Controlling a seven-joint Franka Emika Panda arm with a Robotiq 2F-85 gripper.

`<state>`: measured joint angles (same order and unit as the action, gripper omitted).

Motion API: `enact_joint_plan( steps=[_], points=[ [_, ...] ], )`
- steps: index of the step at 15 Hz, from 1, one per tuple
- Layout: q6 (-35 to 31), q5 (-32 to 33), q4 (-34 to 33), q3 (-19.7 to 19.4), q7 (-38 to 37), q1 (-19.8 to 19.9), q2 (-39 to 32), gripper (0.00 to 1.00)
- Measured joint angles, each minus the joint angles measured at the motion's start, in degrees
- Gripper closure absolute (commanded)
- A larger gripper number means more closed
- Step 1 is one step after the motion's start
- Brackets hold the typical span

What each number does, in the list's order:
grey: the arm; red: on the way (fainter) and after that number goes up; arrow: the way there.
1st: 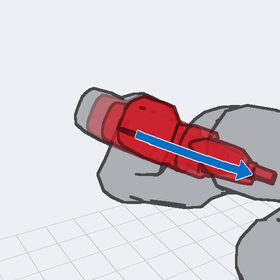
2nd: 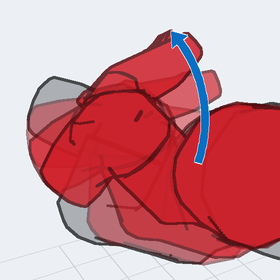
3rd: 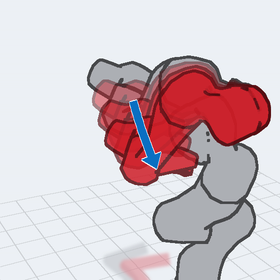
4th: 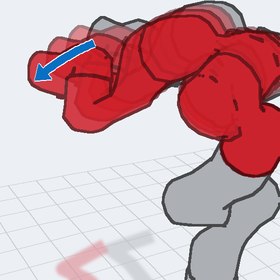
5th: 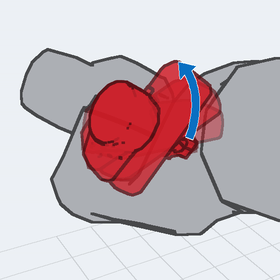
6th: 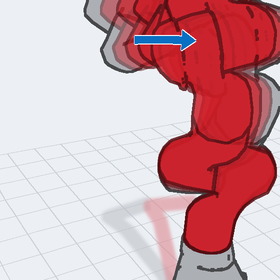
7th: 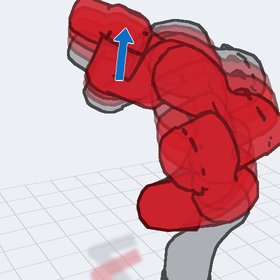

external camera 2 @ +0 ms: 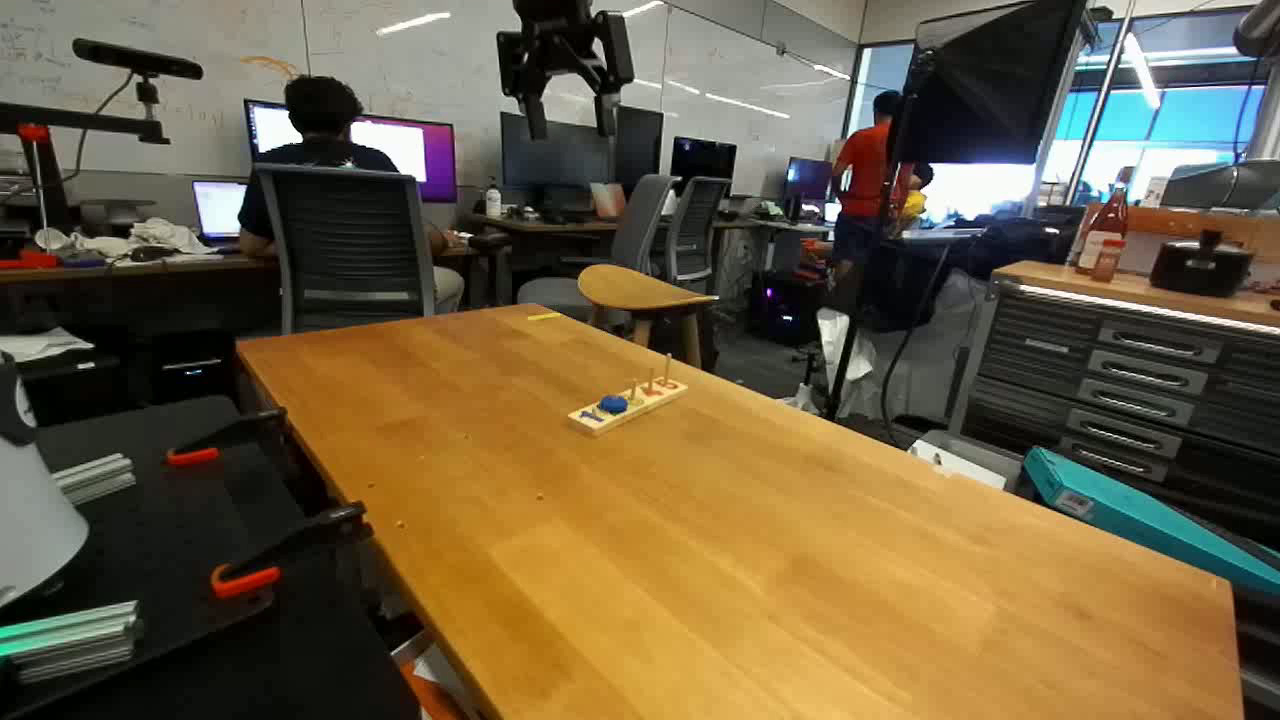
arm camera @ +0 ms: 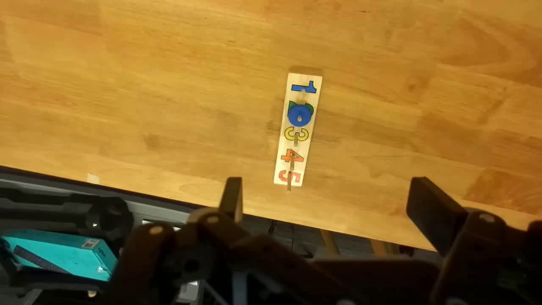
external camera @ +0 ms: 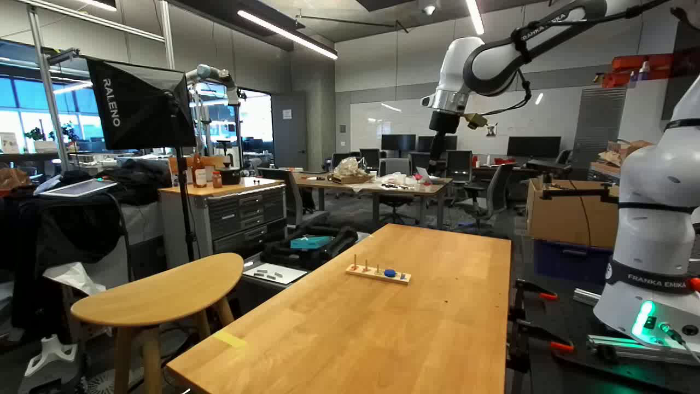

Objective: Pick up the blue object from the wooden holder and put it on the table.

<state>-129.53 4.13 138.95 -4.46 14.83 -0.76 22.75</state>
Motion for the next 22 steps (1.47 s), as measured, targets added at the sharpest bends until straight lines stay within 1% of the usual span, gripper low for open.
enact_joint_plan(
  steps=[8,11,13,16,19,22],
  points=[
    [0.1,0.0,-0.5,0.1,0.0,0.0,-0.1,0.0],
    [0.2,0.2,-0.9,2.1,-1.8,0.0,-2.8,0.0],
    [-0.1,1.7,-2.3,4.3,-5.6,0.0,-7.4,0.0],
    [-1.1,4.5,-6.5,6.9,-11.9,-0.1,-16.8,0.0],
    [-1.5,4.8,-13.9,7.0,-16.0,-0.1,-27.5,0.0],
    [-1.6,4.8,-21.1,6.2,-17.6,-0.1,-36.5,0.0]
  ],
)
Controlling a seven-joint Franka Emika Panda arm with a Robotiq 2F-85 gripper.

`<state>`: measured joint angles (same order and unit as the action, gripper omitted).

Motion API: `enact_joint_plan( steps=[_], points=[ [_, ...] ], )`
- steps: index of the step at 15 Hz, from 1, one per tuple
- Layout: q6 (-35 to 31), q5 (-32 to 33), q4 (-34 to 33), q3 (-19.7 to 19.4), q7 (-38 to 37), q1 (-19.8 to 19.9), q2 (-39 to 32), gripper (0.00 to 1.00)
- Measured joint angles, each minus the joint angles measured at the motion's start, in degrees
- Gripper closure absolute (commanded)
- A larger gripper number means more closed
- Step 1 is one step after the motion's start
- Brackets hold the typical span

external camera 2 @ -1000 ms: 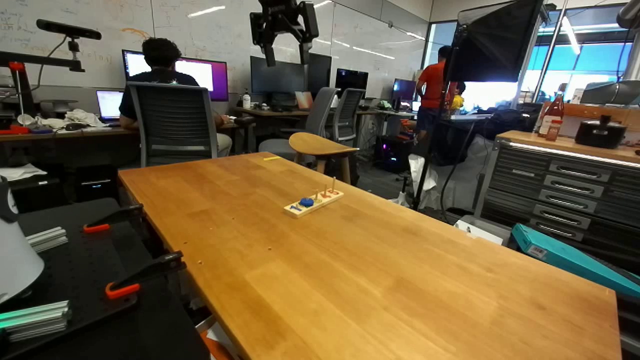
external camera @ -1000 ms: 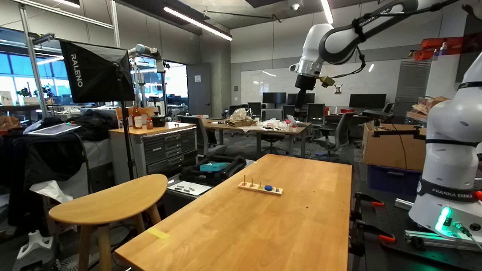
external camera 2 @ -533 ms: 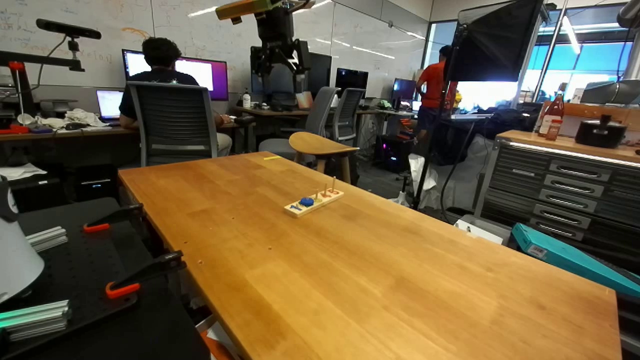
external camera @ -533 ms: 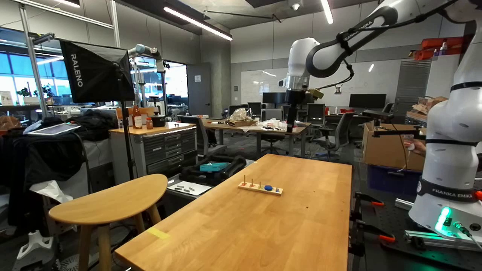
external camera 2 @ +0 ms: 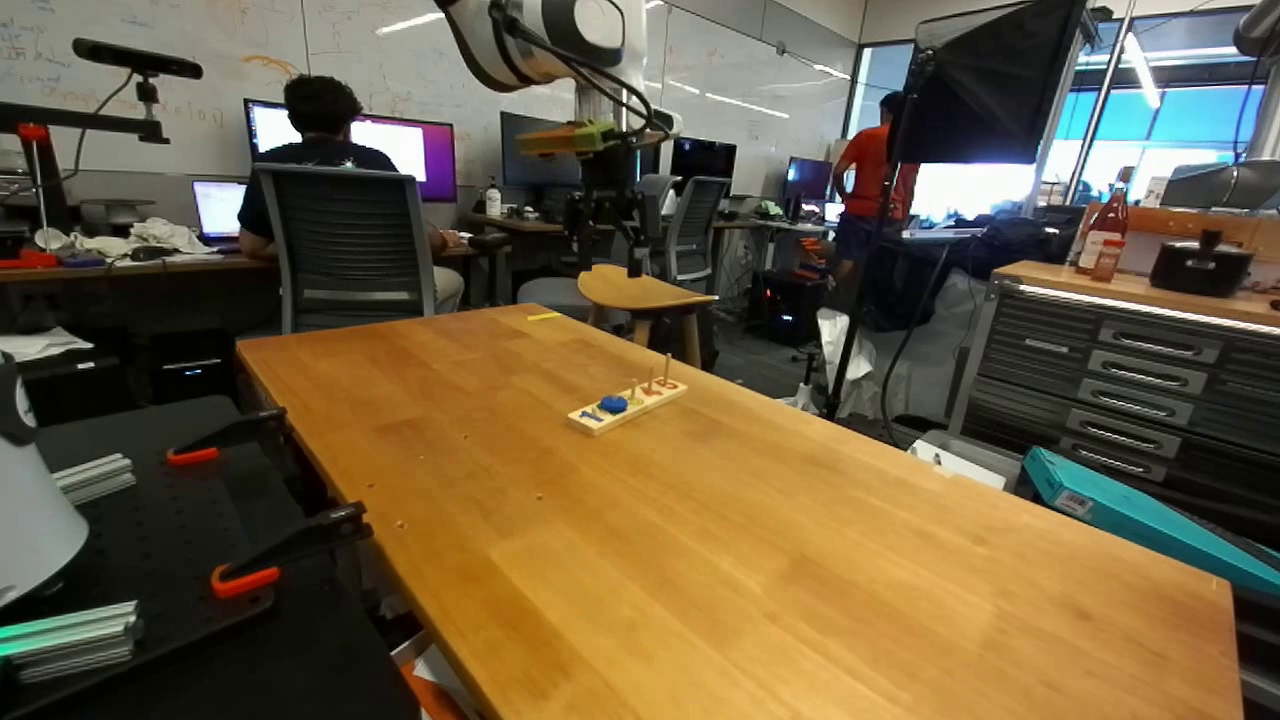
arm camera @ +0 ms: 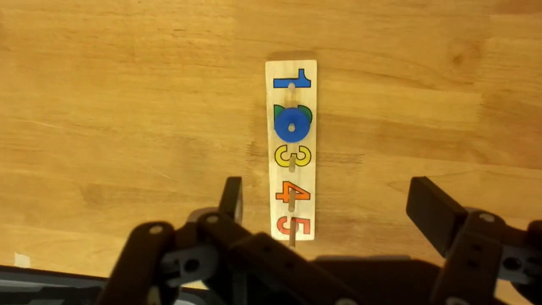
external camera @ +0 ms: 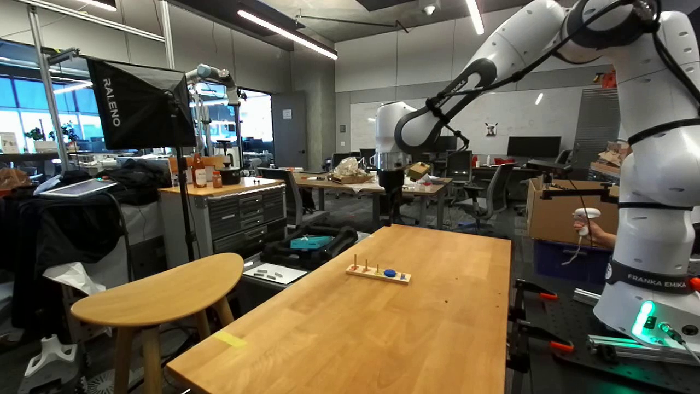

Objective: Pick up the blue object from the wooden holder and put it on the table.

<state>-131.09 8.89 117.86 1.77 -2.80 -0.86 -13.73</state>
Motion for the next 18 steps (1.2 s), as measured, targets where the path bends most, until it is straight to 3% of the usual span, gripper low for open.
enact_joint_plan(
  steps=[6,18],
  points=[
    [-2.4,-0.2,-3.4,-0.7,-0.1,0.0,-9.2,0.0],
    [-11.9,1.4,-3.0,-3.3,1.2,0.0,-16.3,0.0]
  ],
)
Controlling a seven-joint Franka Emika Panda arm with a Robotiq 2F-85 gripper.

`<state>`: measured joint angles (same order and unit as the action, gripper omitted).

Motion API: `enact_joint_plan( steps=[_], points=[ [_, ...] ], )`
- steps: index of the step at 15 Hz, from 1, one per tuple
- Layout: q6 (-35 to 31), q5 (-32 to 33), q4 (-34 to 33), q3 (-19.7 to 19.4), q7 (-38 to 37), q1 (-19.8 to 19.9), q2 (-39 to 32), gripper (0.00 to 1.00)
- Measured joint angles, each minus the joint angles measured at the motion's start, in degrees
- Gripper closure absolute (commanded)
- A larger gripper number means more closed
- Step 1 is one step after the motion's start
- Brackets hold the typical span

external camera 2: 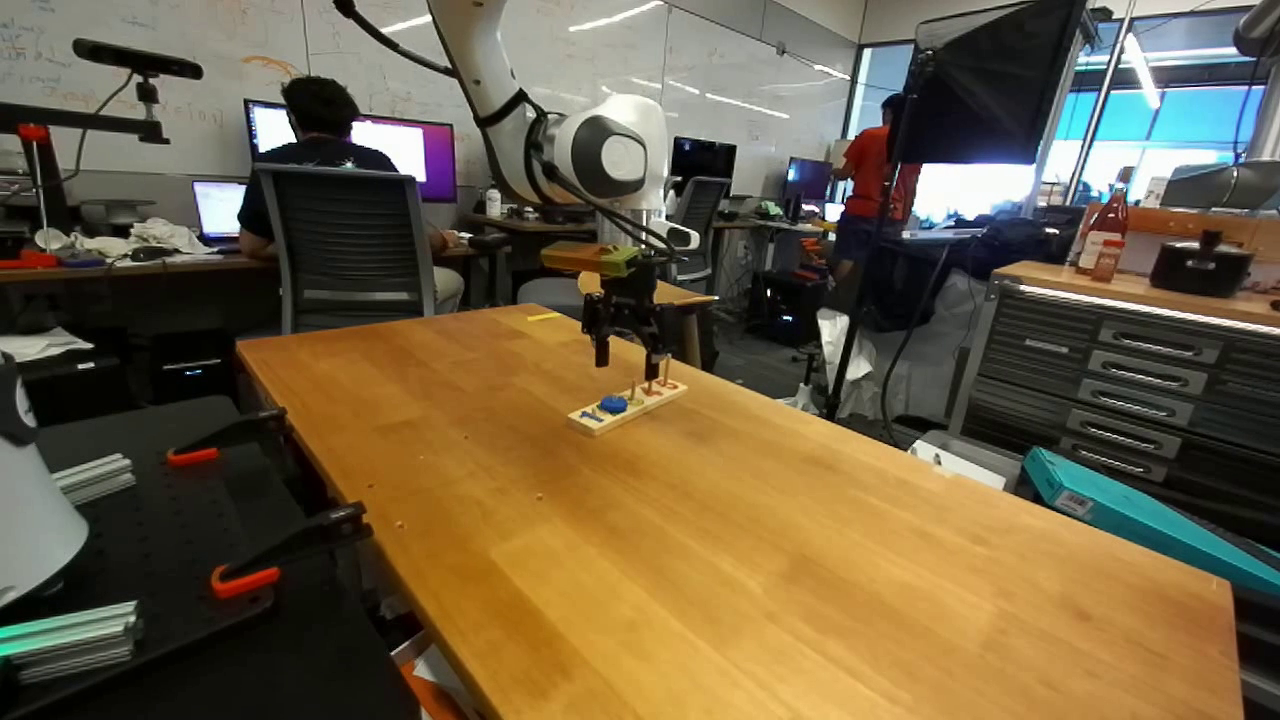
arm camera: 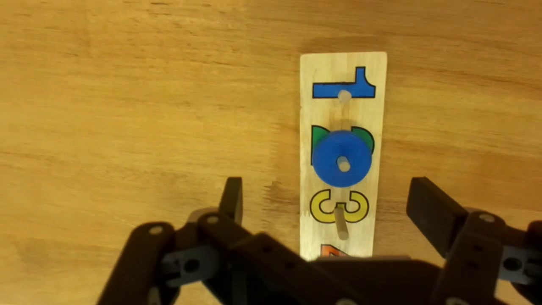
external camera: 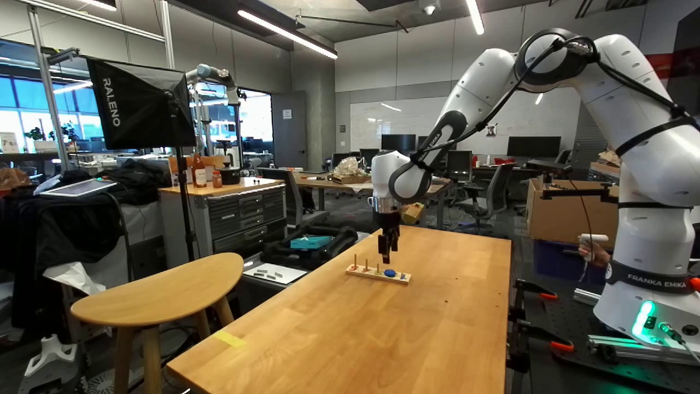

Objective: Pick up the blue object from the wooden holder and put it on the table.

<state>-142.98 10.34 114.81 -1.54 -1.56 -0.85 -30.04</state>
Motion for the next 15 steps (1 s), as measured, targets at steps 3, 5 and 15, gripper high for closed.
enact_joint_plan(
  steps=[3,5,15],
  points=[
    [-0.5,0.0,0.4,-0.5,0.2,0.0,-1.1,0.0],
    [-0.9,0.0,0.9,-0.5,0.3,-0.1,-1.5,0.0],
    [-5.0,0.0,3.3,-0.4,0.3,-0.8,-2.5,0.27]
  ],
)
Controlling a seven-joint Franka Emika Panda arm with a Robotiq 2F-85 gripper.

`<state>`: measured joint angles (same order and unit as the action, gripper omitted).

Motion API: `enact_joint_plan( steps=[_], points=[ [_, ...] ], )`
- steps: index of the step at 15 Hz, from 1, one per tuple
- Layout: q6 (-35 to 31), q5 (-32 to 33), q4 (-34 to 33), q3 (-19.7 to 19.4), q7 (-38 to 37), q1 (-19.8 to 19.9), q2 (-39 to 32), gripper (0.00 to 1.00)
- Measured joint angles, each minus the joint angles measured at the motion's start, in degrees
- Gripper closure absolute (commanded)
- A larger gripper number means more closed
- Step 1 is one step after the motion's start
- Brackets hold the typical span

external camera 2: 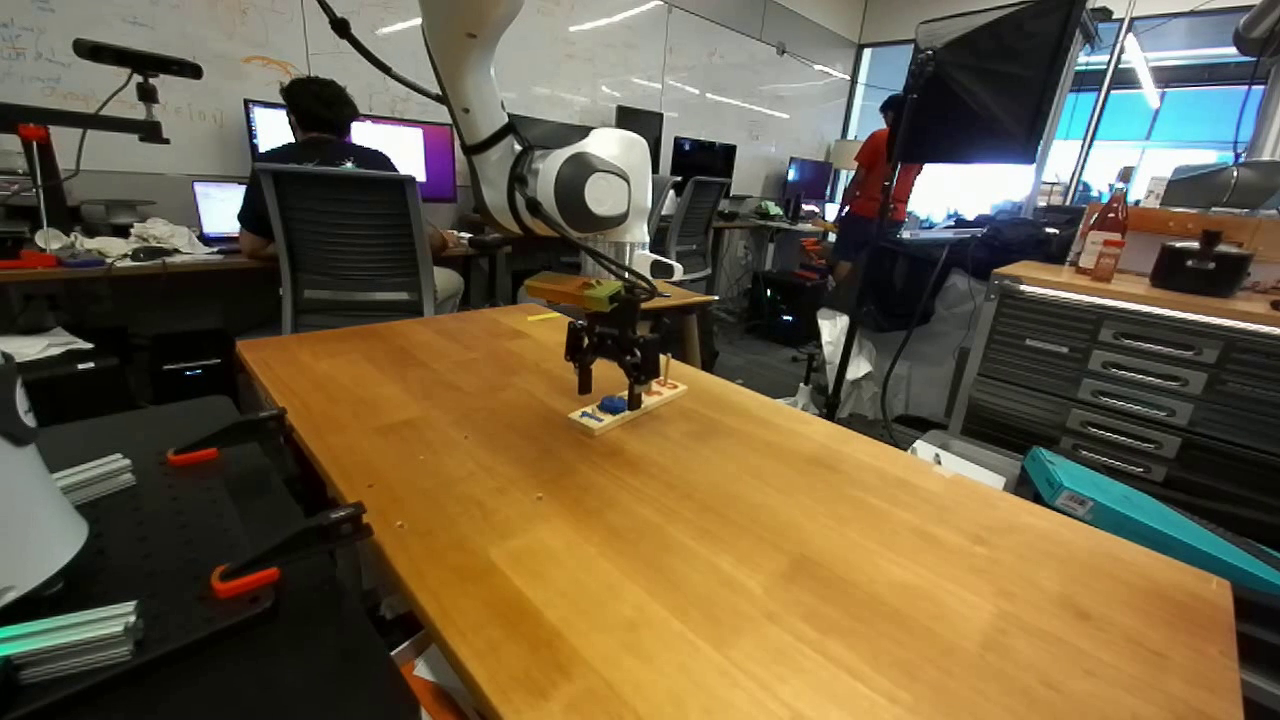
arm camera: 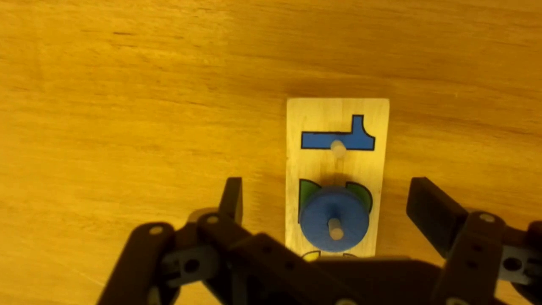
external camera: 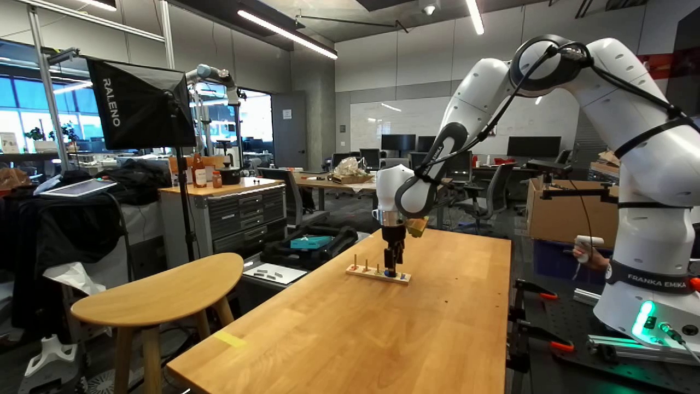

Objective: Pick up the blue object from the wooden holder and put it on the table.

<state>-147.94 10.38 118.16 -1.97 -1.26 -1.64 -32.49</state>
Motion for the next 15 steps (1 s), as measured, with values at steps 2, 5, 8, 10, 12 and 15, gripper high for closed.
enact_joint_plan(
  steps=[2,5,8,10,12,15],
  points=[
    [-1.0,0.0,0.0,0.0,0.0,-0.2,-0.4,0.42],
    [-2.3,0.0,0.0,0.0,0.0,-0.6,-0.8,0.67],
    [-3.0,0.0,-0.1,0.1,0.2,-1.1,-0.7,0.86],
    [-3.3,0.0,-0.3,0.1,0.3,-1.4,-0.7,0.85],
    [-3.3,0.0,-0.3,0.1,0.4,-1.4,-0.7,0.91],
    [-3.3,0.0,-0.6,0.1,1.0,-1.4,-0.7,0.66]
  ],
)
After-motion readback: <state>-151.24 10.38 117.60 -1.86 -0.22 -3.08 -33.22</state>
